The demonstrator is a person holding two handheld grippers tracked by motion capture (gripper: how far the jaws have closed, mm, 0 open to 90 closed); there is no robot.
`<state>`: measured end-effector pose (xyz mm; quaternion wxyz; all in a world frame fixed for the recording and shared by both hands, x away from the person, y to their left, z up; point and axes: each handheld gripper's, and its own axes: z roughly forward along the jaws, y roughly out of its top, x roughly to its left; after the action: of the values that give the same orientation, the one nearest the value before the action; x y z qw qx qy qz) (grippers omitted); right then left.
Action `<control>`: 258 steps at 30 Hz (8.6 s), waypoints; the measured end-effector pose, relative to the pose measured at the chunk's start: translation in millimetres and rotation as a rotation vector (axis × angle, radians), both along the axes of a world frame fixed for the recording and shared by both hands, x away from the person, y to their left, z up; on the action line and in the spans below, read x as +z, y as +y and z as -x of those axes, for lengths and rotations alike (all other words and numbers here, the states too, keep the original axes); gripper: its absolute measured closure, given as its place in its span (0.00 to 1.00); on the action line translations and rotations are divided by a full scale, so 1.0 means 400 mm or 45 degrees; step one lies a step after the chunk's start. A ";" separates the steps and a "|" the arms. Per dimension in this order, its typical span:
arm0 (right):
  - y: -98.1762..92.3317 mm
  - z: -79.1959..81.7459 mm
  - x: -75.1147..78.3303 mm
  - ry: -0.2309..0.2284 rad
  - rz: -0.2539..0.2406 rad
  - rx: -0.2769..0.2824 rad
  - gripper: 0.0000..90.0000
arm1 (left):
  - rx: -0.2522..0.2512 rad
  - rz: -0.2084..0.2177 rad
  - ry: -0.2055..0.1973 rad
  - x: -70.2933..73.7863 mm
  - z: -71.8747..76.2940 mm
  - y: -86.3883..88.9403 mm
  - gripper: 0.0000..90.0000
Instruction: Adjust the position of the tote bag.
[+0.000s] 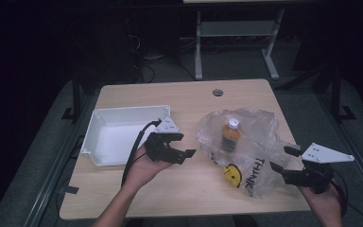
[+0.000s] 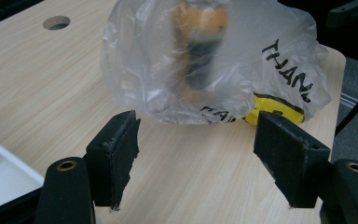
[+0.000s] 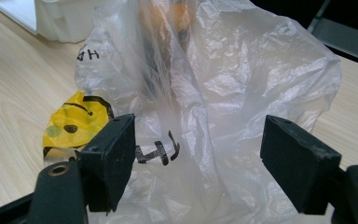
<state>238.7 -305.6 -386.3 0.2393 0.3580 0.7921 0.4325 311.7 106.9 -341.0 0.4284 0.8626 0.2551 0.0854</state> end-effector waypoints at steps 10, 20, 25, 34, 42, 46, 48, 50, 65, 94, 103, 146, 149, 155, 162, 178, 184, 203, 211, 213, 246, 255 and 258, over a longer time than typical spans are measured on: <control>-0.001 0.002 0.003 -0.008 0.004 -0.002 0.29 | -0.046 -0.012 0.006 0.010 -0.022 -0.044 0.33; -0.006 0.004 0.008 -0.013 0.002 -0.016 0.29 | -0.096 -0.053 0.002 0.019 -0.052 -0.113 0.33; -0.007 0.003 0.005 -0.014 0.007 -0.006 0.29 | -0.102 -0.061 0.005 0.028 -0.068 -0.148 0.33; -0.001 0.003 0.005 -0.020 0.012 0.005 0.29 | -0.137 -0.087 0.014 0.019 -0.097 -0.198 0.33; -0.002 0.007 0.008 -0.022 0.008 -0.001 0.29 | -0.133 -0.094 0.023 0.011 -0.124 -0.232 0.33; -0.007 0.008 0.008 -0.029 0.000 -0.006 0.29 | -0.140 -0.110 0.034 0.008 -0.132 -0.246 0.33; -0.007 0.009 0.008 -0.030 0.000 -0.006 0.29 | -0.128 -0.105 0.039 0.006 -0.134 -0.254 0.33; -0.008 0.008 0.010 -0.031 0.003 -0.006 0.29 | -0.137 -0.122 0.031 0.006 -0.141 -0.258 0.33; -0.011 0.006 0.008 -0.032 0.001 -0.009 0.29 | -0.140 -0.135 0.084 -0.018 -0.176 -0.290 0.37; -0.015 0.009 0.007 -0.034 0.000 -0.013 0.29 | -0.145 -0.156 0.034 -0.019 -0.180 -0.299 0.64; -0.013 0.008 0.006 -0.029 0.002 -0.010 0.29 | -0.147 -0.164 0.009 -0.013 -0.172 -0.298 0.73; -0.016 0.010 0.004 -0.027 0.006 -0.020 0.29 | -0.143 -0.279 0.026 -0.028 -0.170 -0.257 0.99; -0.016 0.011 0.004 -0.027 0.008 -0.020 0.29 | -0.137 -0.285 0.031 -0.036 -0.170 -0.251 0.99; -0.017 0.011 0.004 -0.027 0.007 -0.024 0.29 | -0.130 -0.298 0.042 -0.047 -0.168 -0.240 0.99; -0.019 0.010 0.001 -0.024 0.008 -0.026 0.29 | -0.114 -0.319 0.064 -0.069 -0.169 -0.225 0.99; -0.014 0.008 -0.004 -0.009 0.015 -0.020 0.29 | -0.089 -0.363 0.145 -0.127 -0.168 -0.193 0.99; -0.012 0.008 -0.004 -0.009 0.018 -0.015 0.29 | -0.091 -0.374 0.163 -0.144 -0.164 -0.187 0.99; -0.006 0.007 -0.009 0.011 0.020 -0.004 0.29 | -0.087 -0.388 0.210 -0.193 -0.150 -0.167 0.99; -0.005 0.006 -0.012 0.017 0.022 0.000 0.29 | -0.086 -0.391 0.233 -0.215 -0.143 -0.161 0.99; -0.005 0.005 -0.012 0.019 0.023 0.000 0.29 | -0.082 -0.387 0.229 -0.215 -0.141 -0.160 0.98; -0.021 0.010 -0.017 0.030 0.024 -0.021 0.28 | -0.105 -0.307 0.163 -0.069 -0.075 -0.032 0.75; -0.025 0.010 -0.020 0.035 0.017 -0.017 0.28 | -0.131 -0.268 0.111 0.003 -0.080 -0.050 0.67; -0.026 0.010 -0.020 0.035 0.017 -0.016 0.28 | -0.148 -0.277 0.099 0.025 -0.085 -0.064 0.64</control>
<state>234.8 -315.8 -394.3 0.2336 0.3673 0.7960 0.4206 345.6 81.2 -331.0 0.3263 0.9200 0.2103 0.0539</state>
